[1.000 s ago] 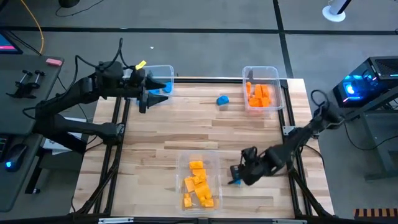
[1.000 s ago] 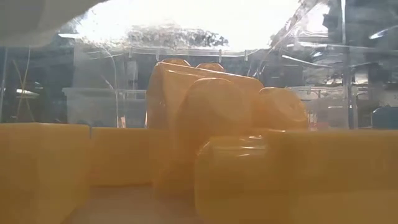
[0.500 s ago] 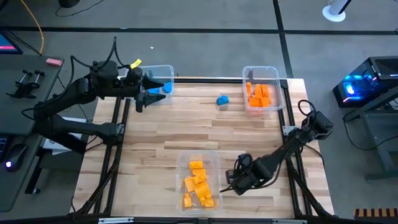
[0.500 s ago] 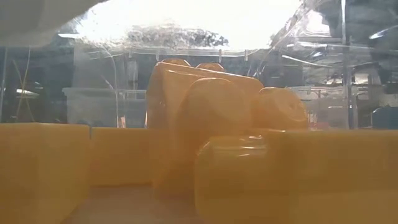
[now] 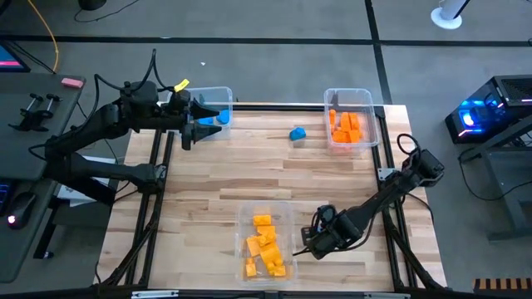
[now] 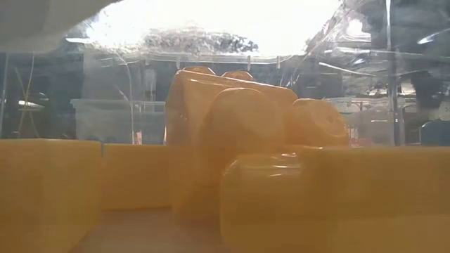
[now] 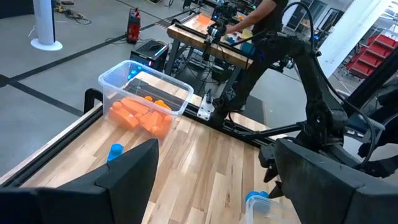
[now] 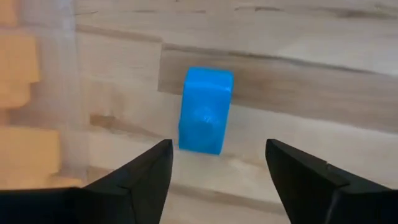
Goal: Sort blocks
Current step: Put the blue game piece into the top left transparent bin
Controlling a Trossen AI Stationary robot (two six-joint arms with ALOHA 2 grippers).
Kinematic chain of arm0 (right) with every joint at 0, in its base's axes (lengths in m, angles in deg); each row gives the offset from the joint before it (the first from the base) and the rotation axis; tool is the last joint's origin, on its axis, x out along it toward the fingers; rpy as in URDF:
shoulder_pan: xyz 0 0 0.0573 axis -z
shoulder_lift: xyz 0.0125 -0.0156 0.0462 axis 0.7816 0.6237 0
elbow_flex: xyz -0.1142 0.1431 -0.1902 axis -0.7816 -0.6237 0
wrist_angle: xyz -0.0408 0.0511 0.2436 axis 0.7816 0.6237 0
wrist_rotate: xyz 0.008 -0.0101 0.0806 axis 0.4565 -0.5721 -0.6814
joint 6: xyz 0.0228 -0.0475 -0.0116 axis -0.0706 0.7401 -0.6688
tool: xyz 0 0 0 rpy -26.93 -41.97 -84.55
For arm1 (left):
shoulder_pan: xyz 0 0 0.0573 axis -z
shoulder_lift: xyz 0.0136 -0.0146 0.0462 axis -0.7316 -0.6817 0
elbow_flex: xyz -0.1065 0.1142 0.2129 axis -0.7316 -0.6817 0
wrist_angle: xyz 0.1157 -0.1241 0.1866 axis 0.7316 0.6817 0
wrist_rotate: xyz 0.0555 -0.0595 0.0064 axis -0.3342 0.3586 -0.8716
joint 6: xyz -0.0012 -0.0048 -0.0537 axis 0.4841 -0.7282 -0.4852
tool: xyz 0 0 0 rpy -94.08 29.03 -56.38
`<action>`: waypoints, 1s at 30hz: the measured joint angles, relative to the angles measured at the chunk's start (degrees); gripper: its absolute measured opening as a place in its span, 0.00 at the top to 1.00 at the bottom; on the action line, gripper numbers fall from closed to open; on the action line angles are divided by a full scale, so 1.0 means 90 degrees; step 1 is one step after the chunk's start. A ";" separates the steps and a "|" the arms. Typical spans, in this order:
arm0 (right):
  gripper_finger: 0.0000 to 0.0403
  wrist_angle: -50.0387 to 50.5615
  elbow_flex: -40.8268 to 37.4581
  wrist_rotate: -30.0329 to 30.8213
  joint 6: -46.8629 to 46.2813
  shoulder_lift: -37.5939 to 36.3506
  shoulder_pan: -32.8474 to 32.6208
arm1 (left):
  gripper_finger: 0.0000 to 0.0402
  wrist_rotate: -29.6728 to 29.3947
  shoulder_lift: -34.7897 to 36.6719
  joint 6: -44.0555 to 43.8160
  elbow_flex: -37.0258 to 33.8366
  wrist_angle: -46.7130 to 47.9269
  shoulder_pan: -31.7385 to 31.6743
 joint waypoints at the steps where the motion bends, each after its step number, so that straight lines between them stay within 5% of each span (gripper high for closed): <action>1: 0.36 0.0045 -0.0005 0.0005 0.0008 0.0041 0.0007 | 0.23 0.0000 0.0000 0.0000 0.0000 0.0000 0.0000; 20: 0.36 -0.0611 -0.0010 -0.0330 0.0338 0.1047 0.0253 | 0.23 0.0032 0.0005 -0.0112 0.0002 -0.0012 -0.0002; 24: 0.47 -0.0593 -0.0008 -0.0332 0.0231 0.1135 0.0250 | 0.23 0.0036 0.0004 0.0097 0.0077 -0.0274 -0.0004; 28: 0.68 -0.0537 -0.0003 -0.0280 0.0137 0.1126 0.0250 | 0.23 0.0049 0.0010 0.0491 0.0403 -0.0620 -0.0060; 30: 0.68 -0.0361 -0.0005 -0.0205 0.0143 0.1052 0.0245 | 0.23 0.0046 0.0008 0.0723 0.0648 -0.0688 -0.0063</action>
